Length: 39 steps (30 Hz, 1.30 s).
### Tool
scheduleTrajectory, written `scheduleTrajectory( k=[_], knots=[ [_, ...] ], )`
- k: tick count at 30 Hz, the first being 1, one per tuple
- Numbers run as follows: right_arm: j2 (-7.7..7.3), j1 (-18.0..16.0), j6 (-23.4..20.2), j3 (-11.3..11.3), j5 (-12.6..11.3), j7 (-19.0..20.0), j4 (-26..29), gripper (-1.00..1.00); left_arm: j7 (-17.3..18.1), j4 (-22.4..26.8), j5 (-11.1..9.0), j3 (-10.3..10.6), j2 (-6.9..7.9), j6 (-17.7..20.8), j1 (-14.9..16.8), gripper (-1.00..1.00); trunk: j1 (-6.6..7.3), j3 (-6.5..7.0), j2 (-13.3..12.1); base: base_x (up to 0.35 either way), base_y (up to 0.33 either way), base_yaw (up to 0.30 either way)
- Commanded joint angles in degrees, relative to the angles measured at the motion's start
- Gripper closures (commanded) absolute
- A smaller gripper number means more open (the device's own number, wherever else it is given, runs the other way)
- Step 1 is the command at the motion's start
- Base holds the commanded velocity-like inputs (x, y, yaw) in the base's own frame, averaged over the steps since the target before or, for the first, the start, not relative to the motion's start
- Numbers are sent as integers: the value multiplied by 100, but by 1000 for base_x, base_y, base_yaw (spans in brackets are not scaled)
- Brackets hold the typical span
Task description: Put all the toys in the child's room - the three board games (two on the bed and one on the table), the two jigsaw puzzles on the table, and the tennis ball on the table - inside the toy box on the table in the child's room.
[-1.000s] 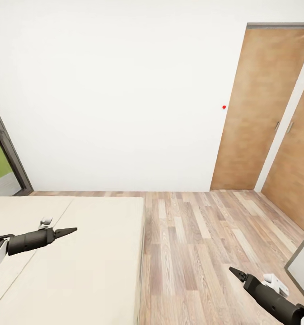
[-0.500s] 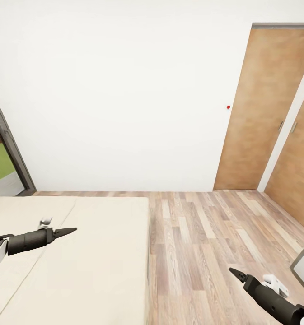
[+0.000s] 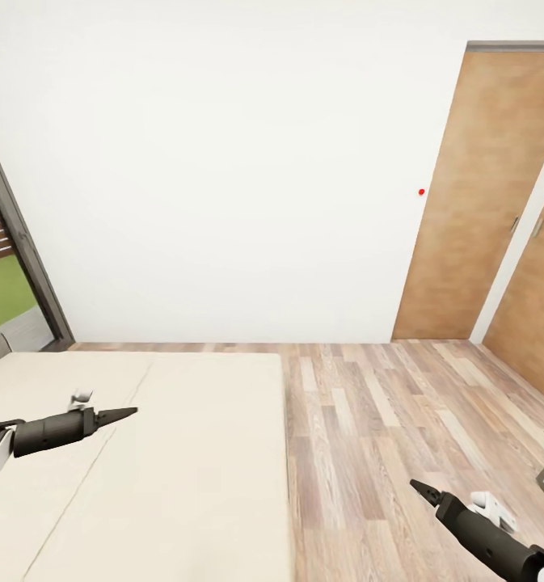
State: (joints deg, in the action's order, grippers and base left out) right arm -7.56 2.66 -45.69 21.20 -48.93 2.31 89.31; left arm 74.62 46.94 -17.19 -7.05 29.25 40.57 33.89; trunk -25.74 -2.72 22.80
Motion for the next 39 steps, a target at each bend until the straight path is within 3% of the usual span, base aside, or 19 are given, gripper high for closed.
scheduleTrajectory(
  k=[1,39],
  knots=[
    [0,-2,-28,7,19,24,7,-100,9,-2,-21,2,2,56,4,-100,-4,-12,12,0,278,0],
    [9,-2,-28,7,35,31,7,-100,9,-10,-19,-7,25,56,4,-100,-4,-12,12,0,278,0]
  ],
)
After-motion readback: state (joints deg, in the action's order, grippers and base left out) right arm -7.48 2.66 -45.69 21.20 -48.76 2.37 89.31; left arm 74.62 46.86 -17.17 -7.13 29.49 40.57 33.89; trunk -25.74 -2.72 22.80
